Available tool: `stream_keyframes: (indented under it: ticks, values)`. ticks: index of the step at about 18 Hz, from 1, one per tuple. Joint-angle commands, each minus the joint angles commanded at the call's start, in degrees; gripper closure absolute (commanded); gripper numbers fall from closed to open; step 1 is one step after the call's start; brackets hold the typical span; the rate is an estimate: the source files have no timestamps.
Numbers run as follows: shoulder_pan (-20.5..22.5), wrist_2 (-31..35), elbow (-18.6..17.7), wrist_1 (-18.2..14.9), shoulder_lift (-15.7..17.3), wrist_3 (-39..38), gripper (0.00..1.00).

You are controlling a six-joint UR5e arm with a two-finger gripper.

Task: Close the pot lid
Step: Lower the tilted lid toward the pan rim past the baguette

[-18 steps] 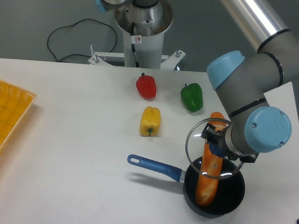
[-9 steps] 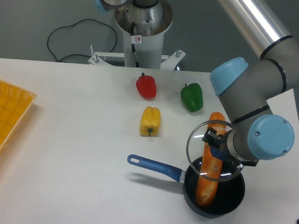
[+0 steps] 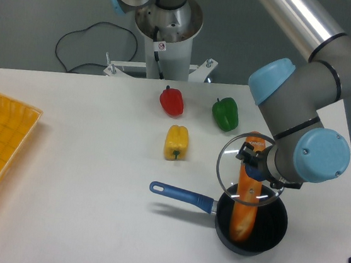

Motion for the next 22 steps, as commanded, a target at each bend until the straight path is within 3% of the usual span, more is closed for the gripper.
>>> stream_keyframes:
  ticks: [6,22]
  values:
    - [-0.44,-0.18,3.08,0.09,-2.02,-2.54,0.44]
    - [-0.79,0.17,4.22,0.79,-5.45,-3.87,0.44]
